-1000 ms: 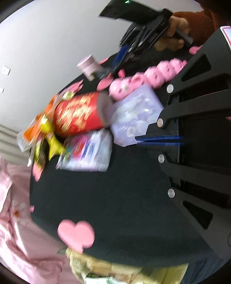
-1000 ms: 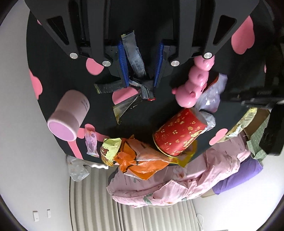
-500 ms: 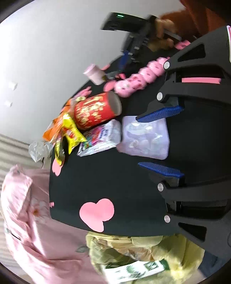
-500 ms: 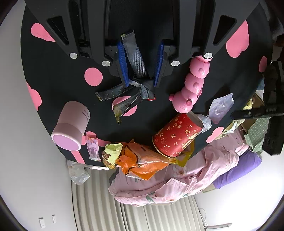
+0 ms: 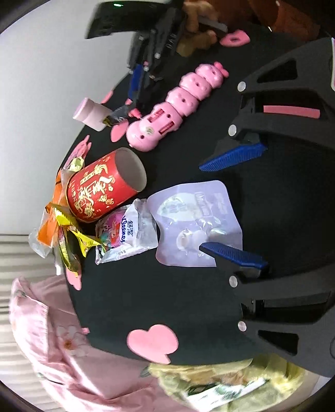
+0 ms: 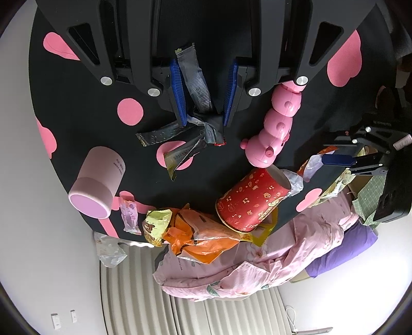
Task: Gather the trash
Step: 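Grasp the clear plastic packaging with the left tool while the right tool holds the strip, then carry both items over the yellow trash bag and open both tools to drop them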
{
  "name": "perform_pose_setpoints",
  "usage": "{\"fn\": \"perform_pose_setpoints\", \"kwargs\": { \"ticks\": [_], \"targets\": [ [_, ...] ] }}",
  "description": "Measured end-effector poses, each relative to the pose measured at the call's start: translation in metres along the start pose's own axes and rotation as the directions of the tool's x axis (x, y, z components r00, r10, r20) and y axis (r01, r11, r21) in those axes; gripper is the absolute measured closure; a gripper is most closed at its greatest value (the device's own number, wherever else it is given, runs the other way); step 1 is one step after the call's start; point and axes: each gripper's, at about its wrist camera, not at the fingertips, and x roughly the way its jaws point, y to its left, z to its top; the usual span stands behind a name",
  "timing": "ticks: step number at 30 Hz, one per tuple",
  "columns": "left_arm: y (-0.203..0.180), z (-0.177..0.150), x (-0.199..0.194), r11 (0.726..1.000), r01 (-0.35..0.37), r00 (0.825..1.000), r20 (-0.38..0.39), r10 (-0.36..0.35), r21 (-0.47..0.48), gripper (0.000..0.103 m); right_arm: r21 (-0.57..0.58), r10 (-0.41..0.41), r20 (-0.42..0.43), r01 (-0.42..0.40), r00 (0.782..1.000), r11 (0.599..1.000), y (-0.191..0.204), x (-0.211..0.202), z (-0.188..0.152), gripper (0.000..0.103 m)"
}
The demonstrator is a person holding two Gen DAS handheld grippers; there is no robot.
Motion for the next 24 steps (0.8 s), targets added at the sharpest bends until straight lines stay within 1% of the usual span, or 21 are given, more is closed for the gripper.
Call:
{"fn": "perform_pose_setpoints", "kwargs": {
  "ticks": [2,6,9,12,13,14,16,17,21,23,24],
  "targets": [
    [0.010,0.002,-0.002,0.998,0.014,1.000,0.010,-0.014,-0.058,0.054,0.000,0.000,-0.001,0.000,1.000,1.000,0.000,0.000,0.000,0.074],
    [0.024,0.002,-0.012,0.994,-0.019,0.997,0.068,0.027,-0.107,0.054,-0.004,0.000,-0.003,0.000,1.000,1.000,0.001,0.001,0.000,0.074],
    [0.038,0.005,-0.010,0.989,-0.061,0.996,0.062,0.069,-0.134,0.054,-0.008,0.000,-0.008,0.000,1.000,1.000,0.001,0.002,0.000,0.074],
    [0.052,0.007,-0.006,0.983,-0.063,0.996,0.054,0.073,-0.170,0.054,-0.013,-0.002,-0.008,0.002,1.000,1.000,0.002,0.002,0.000,0.074],
    [0.055,0.007,-0.005,0.982,-0.049,0.996,0.060,0.061,-0.184,0.056,-0.015,-0.003,-0.010,0.003,1.000,1.000,0.003,0.002,0.000,0.074],
    [0.059,0.007,-0.005,0.979,-0.026,0.997,0.070,0.041,-0.203,0.064,-0.016,-0.005,-0.012,0.005,1.000,1.000,0.004,0.002,-0.001,0.074],
    [0.064,0.011,-0.005,0.975,0.000,0.997,0.077,0.017,-0.224,0.074,-0.019,-0.005,-0.016,0.005,1.000,1.000,0.004,0.003,-0.001,0.074],
    [0.063,0.012,-0.004,0.975,0.000,0.996,0.082,0.019,-0.224,0.088,-0.021,-0.005,-0.016,0.004,1.000,1.000,0.005,0.003,-0.001,0.074],
    [0.057,0.017,-0.006,0.978,-0.022,0.993,0.105,0.045,-0.207,0.092,-0.030,-0.011,-0.010,0.011,1.000,1.000,0.007,0.002,-0.001,0.074],
    [0.055,0.019,-0.013,0.978,-0.031,0.990,0.125,0.058,-0.206,0.098,-0.027,-0.010,0.004,0.010,1.000,1.000,0.009,-0.001,-0.001,0.074],
    [0.053,0.019,-0.020,0.978,-0.035,0.988,0.140,0.065,-0.205,0.099,-0.023,-0.005,0.010,0.005,1.000,1.000,0.010,-0.003,-0.001,0.074]
  ]
}}
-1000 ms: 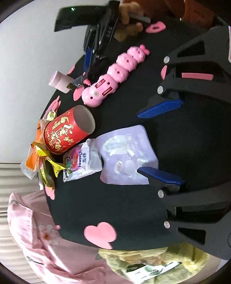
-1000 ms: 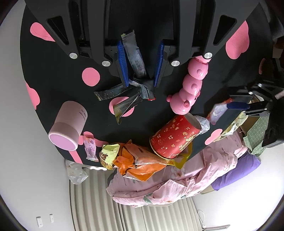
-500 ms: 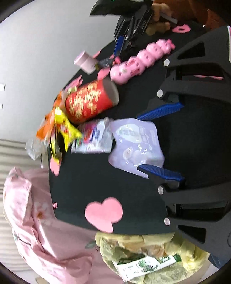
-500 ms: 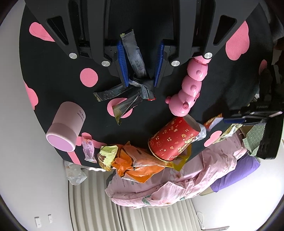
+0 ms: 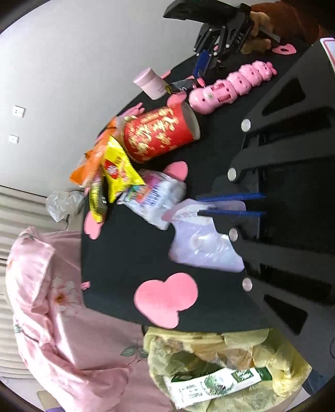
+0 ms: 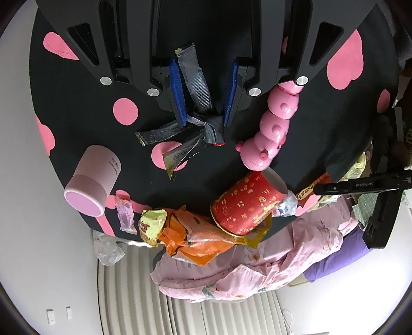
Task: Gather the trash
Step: 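Carry both items over the yellow trash bag and open both tools to drop them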
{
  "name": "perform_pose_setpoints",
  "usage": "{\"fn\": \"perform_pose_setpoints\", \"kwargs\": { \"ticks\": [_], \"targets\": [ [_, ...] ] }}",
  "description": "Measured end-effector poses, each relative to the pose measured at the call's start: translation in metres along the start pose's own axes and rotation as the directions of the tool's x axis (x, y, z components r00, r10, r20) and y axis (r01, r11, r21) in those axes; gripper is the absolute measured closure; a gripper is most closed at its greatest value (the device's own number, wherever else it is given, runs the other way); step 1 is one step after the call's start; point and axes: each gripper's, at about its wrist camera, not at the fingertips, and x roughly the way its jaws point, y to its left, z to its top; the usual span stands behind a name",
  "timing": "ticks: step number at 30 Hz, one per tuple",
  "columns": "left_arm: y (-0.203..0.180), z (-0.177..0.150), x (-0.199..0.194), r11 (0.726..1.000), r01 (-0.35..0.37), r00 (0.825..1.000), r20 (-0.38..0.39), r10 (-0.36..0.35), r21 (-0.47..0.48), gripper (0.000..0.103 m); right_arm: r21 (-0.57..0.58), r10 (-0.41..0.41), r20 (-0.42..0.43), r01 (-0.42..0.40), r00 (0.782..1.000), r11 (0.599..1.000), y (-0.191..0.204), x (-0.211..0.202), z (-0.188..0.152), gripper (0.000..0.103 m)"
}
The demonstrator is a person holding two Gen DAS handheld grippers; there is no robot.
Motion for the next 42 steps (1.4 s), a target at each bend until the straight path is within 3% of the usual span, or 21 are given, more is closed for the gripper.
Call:
{"fn": "perform_pose_setpoints", "kwargs": {
  "ticks": [7,12,17,25,33,38,42],
  "targets": [
    [-0.010,0.006,-0.049,1.000,0.012,0.995,0.101,-0.014,0.026,0.101,-0.037,-0.012,0.050,0.014,0.999,0.999,0.017,-0.019,0.012,0.074],
    [-0.004,0.000,-0.078,0.998,0.067,0.988,0.142,-0.063,-0.021,0.101,-0.081,-0.012,0.098,0.020,0.995,0.996,0.034,-0.042,0.023,0.074],
    [-0.001,-0.006,-0.103,0.997,0.067,0.980,0.188,-0.060,-0.031,0.101,-0.124,0.006,0.135,0.011,0.991,0.992,0.056,-0.060,0.037,0.074],
    [0.028,-0.018,-0.146,0.996,0.004,0.964,0.267,0.021,-0.093,0.101,-0.218,0.046,0.180,-0.006,0.983,0.976,0.110,-0.072,0.064,0.074],
    [0.074,-0.032,-0.183,0.977,-0.091,0.931,0.331,0.152,-0.193,0.101,-0.296,0.130,0.193,-0.069,0.973,0.953,0.167,-0.066,0.099,0.074],
    [0.104,-0.037,-0.195,0.961,-0.108,0.916,0.351,0.196,-0.254,0.101,-0.342,0.182,0.182,-0.111,0.966,0.933,0.200,-0.052,0.117,0.074],
    [0.122,-0.041,-0.198,0.953,-0.102,0.913,0.353,0.204,-0.286,0.101,-0.370,0.222,0.162,-0.149,0.962,0.917,0.222,-0.038,0.126,0.074]
  ]
}}
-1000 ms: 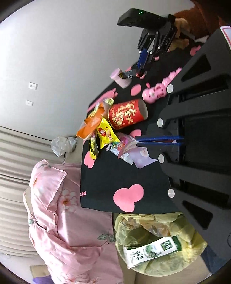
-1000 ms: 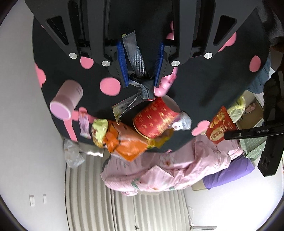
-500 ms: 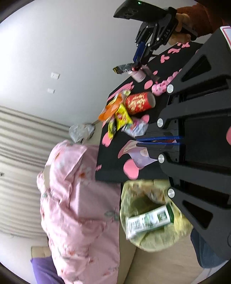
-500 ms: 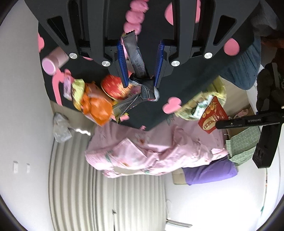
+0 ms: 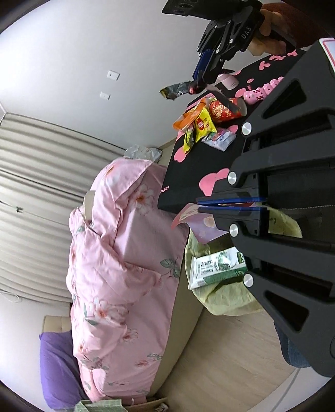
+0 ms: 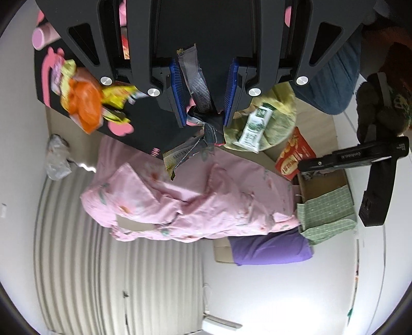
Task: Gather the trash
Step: 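Carry both items over the yellow trash bag and open both tools to drop them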
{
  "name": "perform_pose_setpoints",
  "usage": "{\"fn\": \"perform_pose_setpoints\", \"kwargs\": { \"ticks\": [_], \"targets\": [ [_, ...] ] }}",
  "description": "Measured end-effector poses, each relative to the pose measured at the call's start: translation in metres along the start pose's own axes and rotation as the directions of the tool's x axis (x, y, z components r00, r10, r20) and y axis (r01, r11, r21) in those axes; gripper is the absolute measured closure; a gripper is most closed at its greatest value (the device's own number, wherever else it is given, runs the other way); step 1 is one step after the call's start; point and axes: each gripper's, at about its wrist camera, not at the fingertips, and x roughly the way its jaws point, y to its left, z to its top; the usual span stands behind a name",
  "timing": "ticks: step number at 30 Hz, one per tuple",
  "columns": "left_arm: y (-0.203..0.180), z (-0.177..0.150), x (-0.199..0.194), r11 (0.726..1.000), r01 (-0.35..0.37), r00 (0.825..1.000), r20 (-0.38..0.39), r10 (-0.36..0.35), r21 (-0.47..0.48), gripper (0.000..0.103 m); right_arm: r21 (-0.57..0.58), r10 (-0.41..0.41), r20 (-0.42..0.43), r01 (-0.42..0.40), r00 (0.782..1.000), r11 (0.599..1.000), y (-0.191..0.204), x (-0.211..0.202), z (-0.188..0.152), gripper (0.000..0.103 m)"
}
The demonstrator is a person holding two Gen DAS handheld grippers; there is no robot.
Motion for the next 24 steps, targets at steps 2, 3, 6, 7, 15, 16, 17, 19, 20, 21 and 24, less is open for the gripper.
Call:
{"fn": "perform_pose_setpoints", "kwargs": {
  "ticks": [2,3,6,7,15,16,17,19,20,21,24],
  "targets": [
    [0.010,0.001,0.001,1.000,0.000,1.000,0.009,0.000,-0.017,0.101,-0.009,0.027,-0.009,-0.027,1.000,1.000,0.007,0.013,0.007,0.074],
    [0.016,0.002,0.001,0.999,-0.003,1.000,0.014,0.004,-0.032,0.101,-0.015,0.036,-0.012,-0.036,0.999,0.999,0.010,0.017,0.009,0.074],
    [0.038,0.004,0.004,0.995,0.001,1.000,0.016,0.001,-0.102,0.101,-0.038,0.065,-0.025,-0.066,0.998,0.997,0.018,0.035,0.017,0.074],
    [0.043,0.004,0.006,0.993,0.008,1.000,0.013,-0.006,-0.122,0.101,-0.039,0.087,-0.032,-0.089,0.996,0.995,0.020,0.045,0.020,0.074],
    [0.071,-0.003,0.046,0.965,0.099,0.994,-0.020,-0.107,-0.244,0.101,-0.053,0.187,-0.074,-0.192,0.979,0.980,0.028,0.112,0.033,0.074],
    [0.074,-0.004,0.055,0.962,0.101,0.993,-0.026,-0.111,-0.253,0.101,-0.051,0.197,-0.083,-0.201,0.977,0.978,0.026,0.125,0.034,0.074],
    [0.076,-0.004,0.061,0.960,0.105,0.993,-0.029,-0.116,-0.261,0.101,-0.047,0.201,-0.090,-0.206,0.976,0.978,0.025,0.133,0.035,0.074],
    [0.083,-0.006,0.079,0.948,0.128,0.988,-0.042,-0.146,-0.290,0.101,-0.038,0.205,-0.114,-0.211,0.972,0.977,0.021,0.152,0.037,0.074],
    [0.086,-0.007,0.091,0.943,0.136,0.985,-0.058,-0.161,-0.303,0.101,-0.034,0.204,-0.129,-0.210,0.970,0.977,0.019,0.163,0.037,0.074],
    [0.089,-0.008,0.103,0.943,0.130,0.984,-0.079,-0.162,-0.307,0.101,-0.033,0.204,-0.141,-0.210,0.969,0.977,0.018,0.171,0.038,0.074],
    [0.094,-0.015,0.139,0.955,0.063,0.977,-0.179,-0.118,-0.289,0.101,-0.030,0.205,-0.183,-0.214,0.961,0.976,0.015,0.194,0.037,0.074]
  ]
}}
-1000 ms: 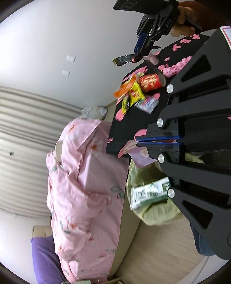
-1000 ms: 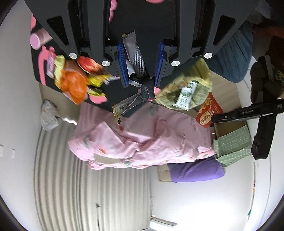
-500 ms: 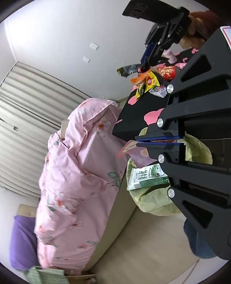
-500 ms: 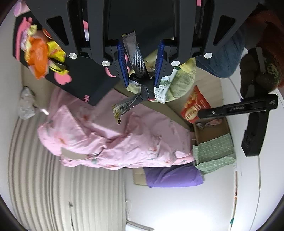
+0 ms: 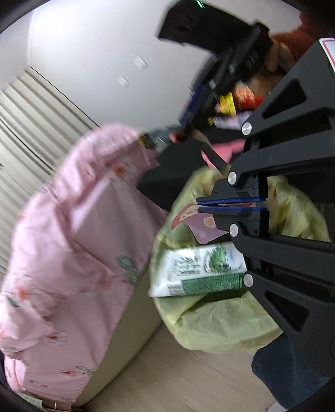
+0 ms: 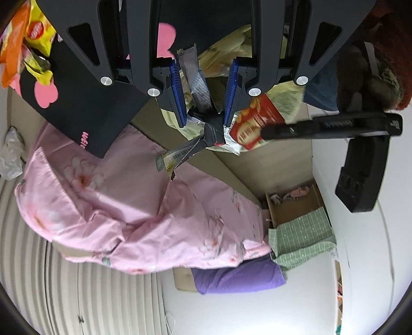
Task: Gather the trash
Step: 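Carry both items over the yellow trash bag and open both tools to drop them, then move both tools back over the table toward the remaining snack wrappers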
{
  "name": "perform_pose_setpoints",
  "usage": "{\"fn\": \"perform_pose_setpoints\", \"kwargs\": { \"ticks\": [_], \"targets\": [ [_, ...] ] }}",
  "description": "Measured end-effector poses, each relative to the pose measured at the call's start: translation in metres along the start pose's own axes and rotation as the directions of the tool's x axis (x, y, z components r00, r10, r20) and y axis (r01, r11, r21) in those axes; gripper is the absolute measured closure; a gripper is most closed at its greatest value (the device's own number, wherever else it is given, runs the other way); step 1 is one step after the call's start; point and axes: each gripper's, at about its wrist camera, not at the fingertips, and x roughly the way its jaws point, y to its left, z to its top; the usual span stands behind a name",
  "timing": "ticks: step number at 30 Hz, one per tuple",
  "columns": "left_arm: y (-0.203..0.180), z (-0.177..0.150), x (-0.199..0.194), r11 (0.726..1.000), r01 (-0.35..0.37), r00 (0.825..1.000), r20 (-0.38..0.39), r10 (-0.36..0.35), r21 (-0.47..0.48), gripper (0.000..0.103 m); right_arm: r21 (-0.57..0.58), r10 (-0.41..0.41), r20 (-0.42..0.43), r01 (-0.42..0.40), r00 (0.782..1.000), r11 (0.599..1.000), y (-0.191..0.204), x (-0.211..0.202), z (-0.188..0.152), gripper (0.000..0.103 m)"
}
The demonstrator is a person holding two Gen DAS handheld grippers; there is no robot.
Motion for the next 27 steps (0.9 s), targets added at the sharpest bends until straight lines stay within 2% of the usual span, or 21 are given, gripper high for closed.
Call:
{"fn": "perform_pose_setpoints", "kwargs": {
  "ticks": [2,4,7,10,13,15,17,19,22,25,27],
  "targets": [
    [0.007,-0.003,0.017,0.994,-0.108,0.993,-0.050,0.109,0.014,0.101,-0.003,0.014,-0.033,-0.014,0.999,1.000,-0.004,0.015,0.003,0.074],
    [0.014,-0.008,0.025,0.976,-0.213,0.974,-0.072,0.215,0.038,0.101,-0.008,0.028,-0.049,-0.028,0.998,1.000,-0.005,0.022,0.004,0.074],
    [0.023,-0.016,0.028,0.952,-0.297,0.949,-0.087,0.302,0.068,0.101,-0.022,0.062,-0.084,-0.064,0.995,0.998,-0.004,0.041,0.006,0.074],
    [0.032,-0.021,0.025,0.944,-0.324,0.940,-0.096,0.328,0.059,0.101,-0.033,0.075,-0.111,-0.079,0.991,0.996,-0.002,0.056,0.006,0.074],
    [0.036,-0.021,0.012,0.959,-0.282,0.956,-0.076,0.282,0.003,0.098,-0.035,0.097,-0.133,-0.103,0.986,0.994,0.001,0.068,0.004,0.074],
    [0.036,-0.017,-0.001,0.964,-0.262,0.965,-0.039,0.261,-0.038,0.087,-0.018,0.119,-0.165,-0.124,0.979,0.992,0.002,0.077,0.002,0.069],
    [0.034,-0.012,-0.014,0.965,-0.258,0.966,-0.002,0.258,-0.048,0.066,-0.018,0.121,-0.171,-0.126,0.978,0.992,0.004,0.078,0.001,0.060],
    [0.030,-0.005,-0.025,0.967,-0.250,0.967,0.039,0.252,-0.053,0.060,-0.023,0.111,-0.160,-0.116,0.981,0.993,0.005,0.075,0.000,0.050],
    [0.026,-0.001,-0.037,0.959,-0.274,0.957,0.084,0.279,-0.065,0.054,-0.019,0.098,-0.141,-0.102,0.985,0.995,0.005,0.065,0.000,0.044],
    [0.018,0.000,-0.047,0.944,-0.325,0.934,0.136,0.329,-0.055,0.051,-0.010,0.074,-0.115,-0.075,0.991,0.997,0.000,0.048,-0.002,0.044],
    [0.014,0.001,-0.052,0.943,-0.330,0.930,0.151,0.334,-0.054,0.049,0.015,0.055,-0.087,-0.054,0.995,0.998,-0.008,0.030,-0.006,0.042]
  ]
}}
